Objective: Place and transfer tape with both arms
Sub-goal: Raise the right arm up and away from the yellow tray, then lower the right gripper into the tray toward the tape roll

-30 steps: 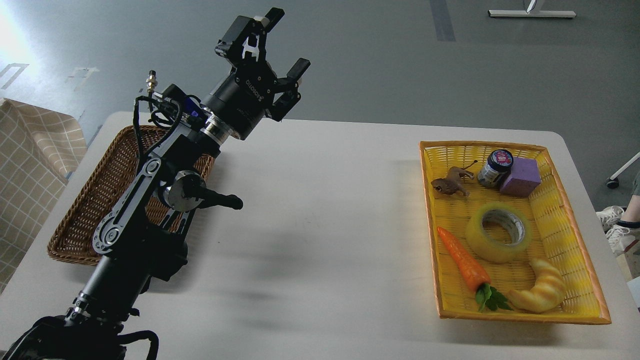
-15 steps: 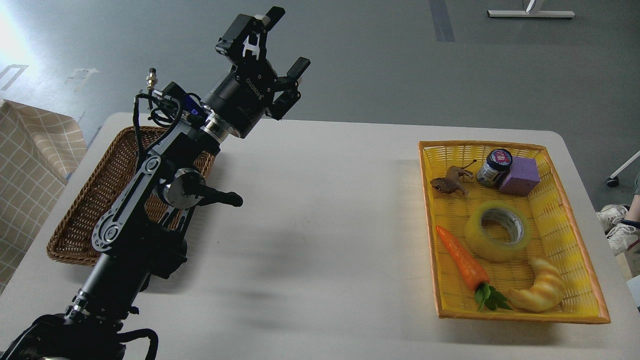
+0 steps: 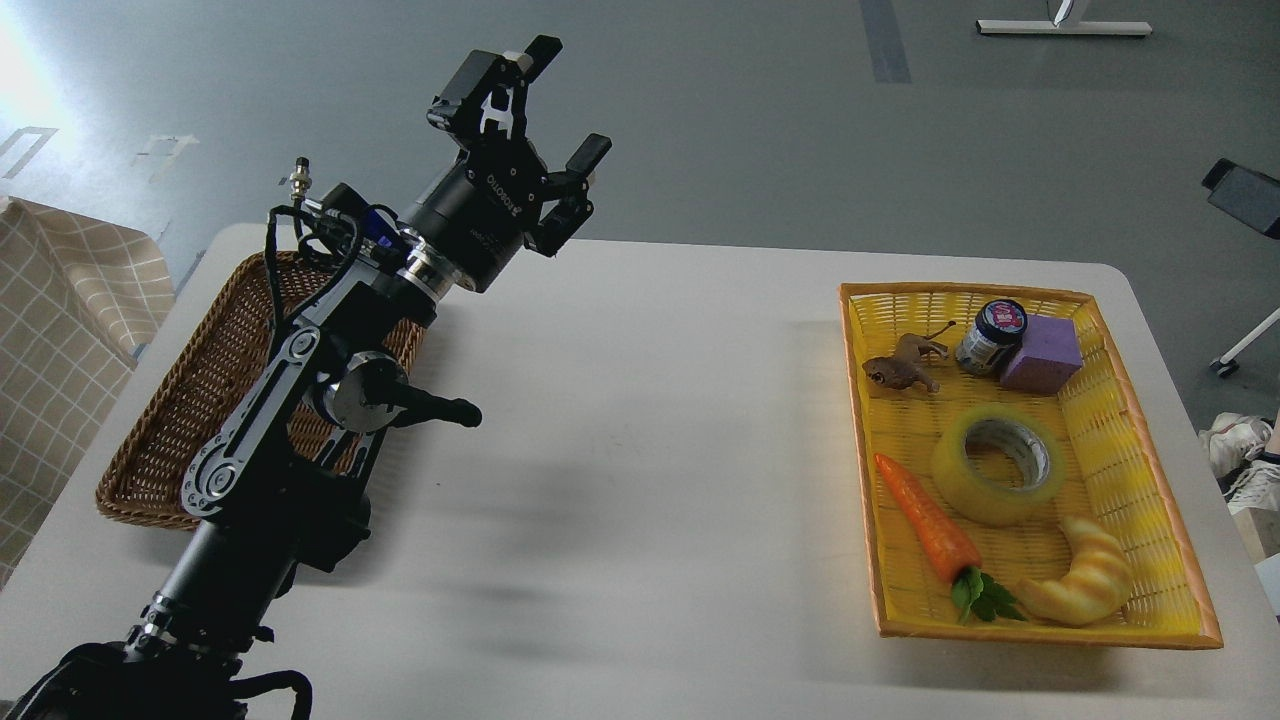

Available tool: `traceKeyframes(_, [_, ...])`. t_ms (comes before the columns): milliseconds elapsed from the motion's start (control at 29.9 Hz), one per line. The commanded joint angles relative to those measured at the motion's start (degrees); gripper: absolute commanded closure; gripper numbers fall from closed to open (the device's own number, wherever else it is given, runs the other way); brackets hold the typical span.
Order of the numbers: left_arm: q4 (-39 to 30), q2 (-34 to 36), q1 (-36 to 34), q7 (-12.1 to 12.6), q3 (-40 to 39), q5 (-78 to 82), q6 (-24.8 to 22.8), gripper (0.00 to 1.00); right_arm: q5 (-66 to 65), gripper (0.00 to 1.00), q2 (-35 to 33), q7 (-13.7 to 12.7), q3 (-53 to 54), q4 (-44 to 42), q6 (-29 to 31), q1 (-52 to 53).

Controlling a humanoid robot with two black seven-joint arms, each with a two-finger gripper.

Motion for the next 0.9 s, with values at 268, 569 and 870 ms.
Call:
traceKeyframes(268, [0.22, -0.22, 0.98, -0.09, -0.04, -0.02, 0.0, 0.02, -4.98, 0.02, 2.24, -0.31, -4.22, 0.25, -0.01, -1.34])
traceKeyframes(569, [0.22, -0.22, 1.33, -0.09, -0.04, -0.02, 0.0, 0.02, -5.16, 0.02, 3.82, -1.46, -6.33, 0.33, -0.01, -0.55])
traceKeyframes(870, [0.13, -0.13, 1.42, -0.18, -0.22, 0.06, 0.0, 0.02, -4.98, 0.02, 4.8, -1.63, -5.72, 1.92, -0.01, -0.2])
